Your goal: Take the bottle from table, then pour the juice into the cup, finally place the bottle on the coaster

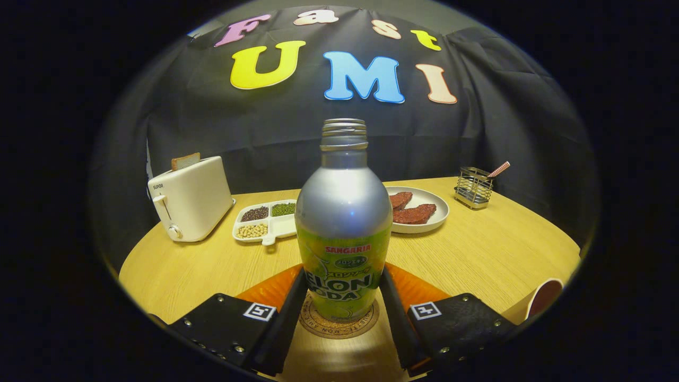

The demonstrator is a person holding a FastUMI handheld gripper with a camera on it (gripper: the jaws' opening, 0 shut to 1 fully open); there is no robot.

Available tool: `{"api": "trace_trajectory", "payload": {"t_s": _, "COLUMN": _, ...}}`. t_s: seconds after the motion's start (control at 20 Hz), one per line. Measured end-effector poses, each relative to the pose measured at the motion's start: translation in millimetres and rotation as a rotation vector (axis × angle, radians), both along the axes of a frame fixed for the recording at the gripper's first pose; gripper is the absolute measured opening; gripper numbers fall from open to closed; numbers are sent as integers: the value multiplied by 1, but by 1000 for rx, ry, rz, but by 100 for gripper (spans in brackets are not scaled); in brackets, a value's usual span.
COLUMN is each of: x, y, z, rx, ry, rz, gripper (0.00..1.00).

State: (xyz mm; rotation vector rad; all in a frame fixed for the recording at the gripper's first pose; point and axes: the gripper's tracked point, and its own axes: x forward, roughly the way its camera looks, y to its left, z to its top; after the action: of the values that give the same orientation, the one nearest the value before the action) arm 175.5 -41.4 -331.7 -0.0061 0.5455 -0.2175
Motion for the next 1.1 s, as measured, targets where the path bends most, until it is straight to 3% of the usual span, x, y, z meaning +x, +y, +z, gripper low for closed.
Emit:
{"api": "trace_trajectory", "payload": {"t_s": 0.2, "x": -4, "y": 2, "z": -2, "rx": 4, "ry": 16, "rz": 11, "gripper": 82}}
{"api": "trace_trajectory", "payload": {"t_s": 0.25, "x": -4, "y": 3, "z": -3, "rx": 2, "ry": 14, "rz": 14, "gripper": 85}}
{"api": "trace_trajectory", "payload": {"t_s": 0.3, "x": -5, "y": 4, "z": -1, "rx": -1, "ry": 14, "rz": 13, "gripper": 97}}
{"api": "trace_trajectory", "payload": {"t_s": 0.35, "x": -7, "y": 4, "z": 1, "rx": 5, "ry": 12, "rz": 18, "gripper": 98}}
{"api": "trace_trajectory", "payload": {"t_s": 0.55, "x": -18, "y": 7, "z": 22, "rx": 23, "ry": -16, "rz": 32, "gripper": 98}}
{"api": "trace_trajectory", "payload": {"t_s": 1.1, "x": -57, "y": 6, "z": 143, "rx": 26, "ry": -194, "rz": 69, "gripper": 98}}
